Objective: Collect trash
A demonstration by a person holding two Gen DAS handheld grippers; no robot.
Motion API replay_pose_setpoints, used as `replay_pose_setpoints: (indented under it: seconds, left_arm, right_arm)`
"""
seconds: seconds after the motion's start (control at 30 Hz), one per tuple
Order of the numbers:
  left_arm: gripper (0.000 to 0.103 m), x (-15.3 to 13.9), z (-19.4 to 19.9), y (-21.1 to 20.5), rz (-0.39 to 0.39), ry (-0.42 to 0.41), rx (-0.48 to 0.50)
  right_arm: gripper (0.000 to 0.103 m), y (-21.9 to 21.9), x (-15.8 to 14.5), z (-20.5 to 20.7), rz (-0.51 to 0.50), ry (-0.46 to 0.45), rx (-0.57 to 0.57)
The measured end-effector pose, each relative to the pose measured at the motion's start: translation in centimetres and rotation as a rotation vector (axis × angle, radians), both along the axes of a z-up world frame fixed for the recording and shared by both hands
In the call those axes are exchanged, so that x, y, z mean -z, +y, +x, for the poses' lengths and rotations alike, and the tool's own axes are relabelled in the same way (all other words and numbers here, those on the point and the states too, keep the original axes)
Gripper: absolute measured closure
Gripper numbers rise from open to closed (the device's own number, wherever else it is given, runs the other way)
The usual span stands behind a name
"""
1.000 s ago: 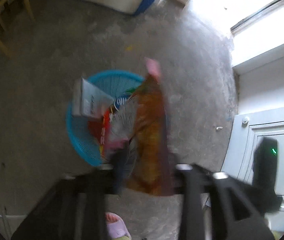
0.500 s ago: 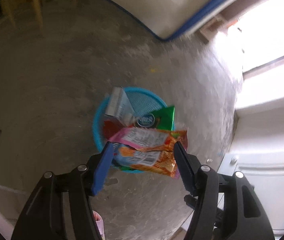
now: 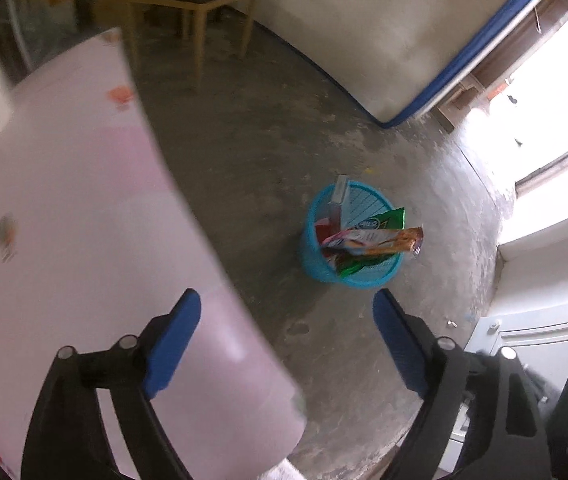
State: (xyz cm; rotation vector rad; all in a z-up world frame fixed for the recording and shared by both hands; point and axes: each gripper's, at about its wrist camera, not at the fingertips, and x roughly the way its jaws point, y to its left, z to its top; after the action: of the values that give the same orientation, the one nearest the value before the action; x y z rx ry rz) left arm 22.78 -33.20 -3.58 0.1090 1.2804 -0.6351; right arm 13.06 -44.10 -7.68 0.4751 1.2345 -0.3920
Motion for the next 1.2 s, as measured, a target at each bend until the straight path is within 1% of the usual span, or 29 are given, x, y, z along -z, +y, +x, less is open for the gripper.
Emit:
replay_pose_setpoints:
  seconds: [0.07, 0.13, 0.23, 0.33, 0.4, 0.47, 0.53, 0.57, 0.63, 0.73, 0.77, 0.83, 0.93, 0.97, 1.03, 1.1, 1.13, 1.17, 1.2]
  left_arm:
    - [0.017, -0.8, 0.2, 2.8, 0.008, 0.013, -0.027]
    - [0.017, -1.5, 0.9, 5.0, -0.005, 0.008, -0.062]
    - [0.017, -3.4, 3.1, 9.0, -0.061, -0.06, -0.12]
    - [0.017, -4.4, 4.4, 11.4, -0.111, -0.134, -0.116]
    - [0.017, -4.8, 5.1, 12.7, -0.158, -0.184, -0.059]
    - [0.017, -4.8, 5.2, 13.8, -0.181, -0.219, -0.01]
    - [0.017, -4.6, 5.3, 15.1, -0.214, -0.223, 0.044]
    - [0.017, -4.4, 5.3, 15.4, -0.217, -0.225, 0.064]
    - [0.017, -4.5, 5.2, 16.2, -0.241, -0.246, 0.109]
    - [0.017, -5.4, 4.6, 18.1, -0.263, -0.338, 0.167]
    - [0.017, -5.9, 4.3, 19.0, -0.271, -0.372, 0.188]
    - [0.017, -6.8, 3.4, 20.4, -0.291, -0.403, 0.207]
    - [0.013, -7.9, 1.3, 22.3, -0.318, -0.412, 0.227]
    - [0.011, -8.1, 0.6, 22.9, -0.327, -0.417, 0.233]
    - [0.01, -8.4, -1.5, 24.4, -0.344, -0.434, 0.232]
    - [0.01, -8.4, -4.3, 26.3, -0.35, -0.428, 0.2]
    - [0.01, -8.3, -5.5, 27.3, -0.35, -0.423, 0.169]
    - [0.01, -8.2, -7.1, 28.5, -0.33, -0.415, 0.108]
    - [0.009, -8.2, -8.7, 29.9, -0.323, -0.401, 0.046]
  right_arm:
    - [0.04, 1.1, -0.8, 0.4, -0.019, 0.004, -0.018]
    - [0.04, 1.8, -1.9, 1.1, -0.039, -0.01, -0.015]
    - [0.04, 2.4, -2.9, 2.2, -0.089, -0.068, -0.009]
    - [0.04, 2.8, -3.6, 3.1, -0.157, -0.147, 0.001]
    - [0.04, 3.1, -3.5, 3.6, -0.207, -0.204, 0.022]
    - [0.04, 3.7, -3.5, 4.0, -0.259, -0.248, 0.054]
    - [0.04, 4.2, -3.8, 3.9, -0.27, -0.303, 0.086]
    - [0.04, 4.5, -4.0, 3.9, -0.27, -0.332, 0.1]
    - [0.04, 5.3, -4.6, 3.8, -0.313, -0.392, 0.109]
    - [0.04, 6.7, -5.7, 3.8, -0.368, -0.473, 0.096]
    - [0.04, 7.3, -6.3, 3.7, -0.384, -0.514, 0.082]
    - [0.04, 8.1, -7.0, 3.6, -0.421, -0.565, 0.052]
    - [0.037, 9.6, -8.4, 2.9, -0.463, -0.668, -0.015]
    - [0.035, 10.3, -8.8, 2.1, -0.47, -0.717, -0.038]
    - [0.034, 11.1, -9.0, 0.6, -0.45, -0.784, -0.057]
    - [0.034, 11.7, -8.7, -1.6, -0.399, -0.853, -0.061]
    - [0.034, 12.0, -8.5, -2.6, -0.379, -0.873, -0.05]
    - [0.034, 12.2, -8.5, -3.0, -0.364, -0.861, -0.031]
    - [0.034, 12.4, -8.5, -3.7, -0.31, -0.848, -0.018]
